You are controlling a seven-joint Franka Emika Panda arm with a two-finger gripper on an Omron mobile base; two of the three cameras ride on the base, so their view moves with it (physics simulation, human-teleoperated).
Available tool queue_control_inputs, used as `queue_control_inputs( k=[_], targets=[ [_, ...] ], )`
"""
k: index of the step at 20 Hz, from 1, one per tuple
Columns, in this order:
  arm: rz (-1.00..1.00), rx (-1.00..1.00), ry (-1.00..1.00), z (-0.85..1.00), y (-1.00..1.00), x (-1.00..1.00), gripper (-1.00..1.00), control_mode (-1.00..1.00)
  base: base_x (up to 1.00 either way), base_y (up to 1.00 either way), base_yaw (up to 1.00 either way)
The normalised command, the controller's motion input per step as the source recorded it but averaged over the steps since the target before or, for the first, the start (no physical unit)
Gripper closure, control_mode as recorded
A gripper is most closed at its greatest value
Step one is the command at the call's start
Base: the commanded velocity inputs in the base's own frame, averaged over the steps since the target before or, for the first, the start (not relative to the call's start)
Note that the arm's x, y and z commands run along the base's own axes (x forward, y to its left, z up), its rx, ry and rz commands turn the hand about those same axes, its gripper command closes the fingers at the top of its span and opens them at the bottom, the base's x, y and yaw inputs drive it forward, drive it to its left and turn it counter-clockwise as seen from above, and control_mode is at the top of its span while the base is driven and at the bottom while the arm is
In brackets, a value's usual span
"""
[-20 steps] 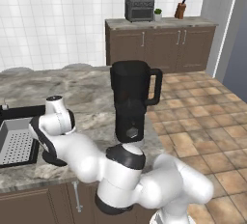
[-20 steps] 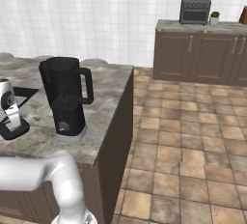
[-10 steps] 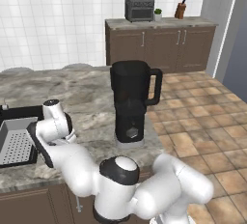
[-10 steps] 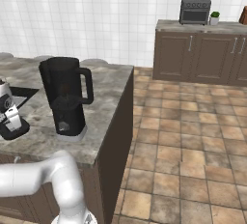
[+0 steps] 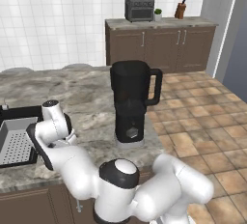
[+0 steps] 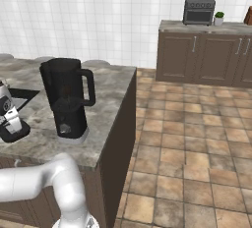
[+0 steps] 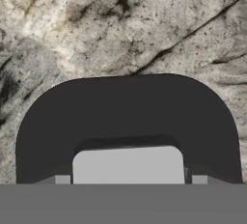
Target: Open the blender lid, put the tangerine in the blender, close the lid, and start the blender.
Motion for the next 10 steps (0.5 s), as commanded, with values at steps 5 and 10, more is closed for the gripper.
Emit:
queue_control_inputs(
  k=[5,10],
  targets=[
    [0.00,0.00,0.00,0.05,0.00,0.00,1.00,-1.00,0.00,0.00,0.00],
    [0.00,0.00,0.00,0.82,-0.21,-0.03,1.00,-1.00,0.00,0.00,0.00]
  ],
)
